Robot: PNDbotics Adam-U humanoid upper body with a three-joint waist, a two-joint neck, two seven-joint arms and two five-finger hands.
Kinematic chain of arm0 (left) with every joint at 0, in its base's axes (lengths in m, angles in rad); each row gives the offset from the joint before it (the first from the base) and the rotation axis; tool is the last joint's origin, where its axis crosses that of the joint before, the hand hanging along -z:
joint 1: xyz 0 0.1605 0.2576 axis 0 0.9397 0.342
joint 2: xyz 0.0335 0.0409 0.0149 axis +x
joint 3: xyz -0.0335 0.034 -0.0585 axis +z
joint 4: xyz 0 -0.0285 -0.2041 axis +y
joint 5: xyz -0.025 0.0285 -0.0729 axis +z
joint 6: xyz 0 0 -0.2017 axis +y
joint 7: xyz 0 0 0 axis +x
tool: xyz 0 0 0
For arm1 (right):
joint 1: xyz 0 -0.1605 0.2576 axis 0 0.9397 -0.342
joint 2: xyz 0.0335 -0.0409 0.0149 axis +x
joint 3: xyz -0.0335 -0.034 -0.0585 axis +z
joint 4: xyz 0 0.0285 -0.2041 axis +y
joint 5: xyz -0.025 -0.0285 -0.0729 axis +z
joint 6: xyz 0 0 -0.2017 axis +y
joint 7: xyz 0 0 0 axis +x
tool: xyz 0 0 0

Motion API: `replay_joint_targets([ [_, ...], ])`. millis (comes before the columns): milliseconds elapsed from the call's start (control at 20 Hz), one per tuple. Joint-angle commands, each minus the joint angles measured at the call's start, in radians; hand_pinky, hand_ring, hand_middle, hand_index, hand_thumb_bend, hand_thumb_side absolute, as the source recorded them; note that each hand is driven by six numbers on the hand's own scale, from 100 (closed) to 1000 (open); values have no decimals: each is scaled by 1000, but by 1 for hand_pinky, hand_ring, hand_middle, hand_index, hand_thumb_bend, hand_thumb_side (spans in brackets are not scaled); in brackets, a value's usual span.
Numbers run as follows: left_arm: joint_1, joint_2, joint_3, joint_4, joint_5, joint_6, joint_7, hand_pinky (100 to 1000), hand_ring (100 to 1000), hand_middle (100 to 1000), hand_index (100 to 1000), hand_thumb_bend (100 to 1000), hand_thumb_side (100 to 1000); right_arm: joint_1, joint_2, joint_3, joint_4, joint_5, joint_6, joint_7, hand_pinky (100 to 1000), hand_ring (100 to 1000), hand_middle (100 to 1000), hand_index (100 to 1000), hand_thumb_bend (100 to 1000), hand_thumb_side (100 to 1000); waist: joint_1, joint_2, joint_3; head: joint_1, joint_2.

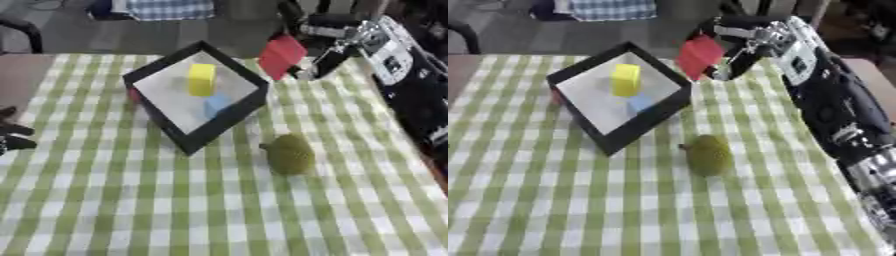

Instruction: Pick up objects on the table and place them in the box.

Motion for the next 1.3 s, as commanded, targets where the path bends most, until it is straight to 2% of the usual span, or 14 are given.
replay_joint_targets([
  [50,-28,-1,-12,-23,8,-4,-14,728,576,603,921,120,1000,-61,47,-30,63,39,11,8,852,619,384,593,100,100,20,11,24,-43,-2],
  [100,-33,-4,-16,-24,10,-5,-18,728,576,603,922,121,1000,-71,62,-38,88,56,21,-3,858,658,484,706,100,100,21,13,37,-56,-2],
  [150,-38,-7,-20,-25,11,-5,-22,728,576,603,922,121,1000,-79,74,-46,113,72,33,-15,859,662,495,718,100,100,21,16,50,-69,-2],
  [200,-40,-8,-23,-26,12,-6,-26,728,575,603,922,121,1000,-84,86,-55,137,88,46,-29,863,696,599,820,100,100,22,18,61,-79,-2],
  [250,-40,-8,-24,-26,12,-5,-27,728,575,603,922,121,1000,-87,97,-62,159,104,60,-44,867,717,660,870,100,100,21,20,68,-87,-2],
  [300,-40,-8,-23,-25,12,-5,-28,728,575,602,921,121,1000,-89,106,-65,173,120,72,-60,884,766,763,938,120,300,20,21,72,-93,-2],
  [350,-41,-8,-23,-25,12,-4,-27,728,575,602,921,121,1000,-88,113,-63,183,136,81,-76,887,774,777,946,137,338,19,22,75,-97,-2],
  [400,-41,-9,-23,-26,12,-4,-28,727,575,602,921,123,1000,-87,117,-56,191,152,88,-91,906,834,869,977,224,506,17,23,77,-100,-2],
  [450,-42,-9,-24,-26,12,-4,-28,727,575,602,921,123,1000,-85,118,-46,196,167,94,-106,909,843,882,980,241,529,15,23,77,-101,-2],
  [500,-42,-10,-25,-26,12,-4,-29,727,575,602,922,123,1000,-83,119,-38,198,183,97,-120,918,878,931,988,290,600,13,23,77,-101,-2],
  [800,-34,-7,-21,-24,9,-3,-28,727,574,601,922,124,1000,-66,100,-44,179,279,80,-197,926,911,985,997,300,610,6,18,60,-90,-2],
  [950,-28,-5,-19,-24,8,-2,-26,727,574,601,922,125,1000,-49,75,-41,135,307,44,-235,921,898,963,988,277,559,2,14,44,-83,-2],
  [1150,-17,11,-8,-22,3,0,-17,727,573,600,921,125,1000,12,12,17,36,257,-19,-297,915,858,914,983,193,516,-13,10,14,-64,-2],
  [1300,-16,17,-2,-23,1,1,-10,727,573,600,921,126,1000,79,-49,85,-40,211,-66,-344,912,837,881,976,147,568,-24,13,-6,-49,-2],
])
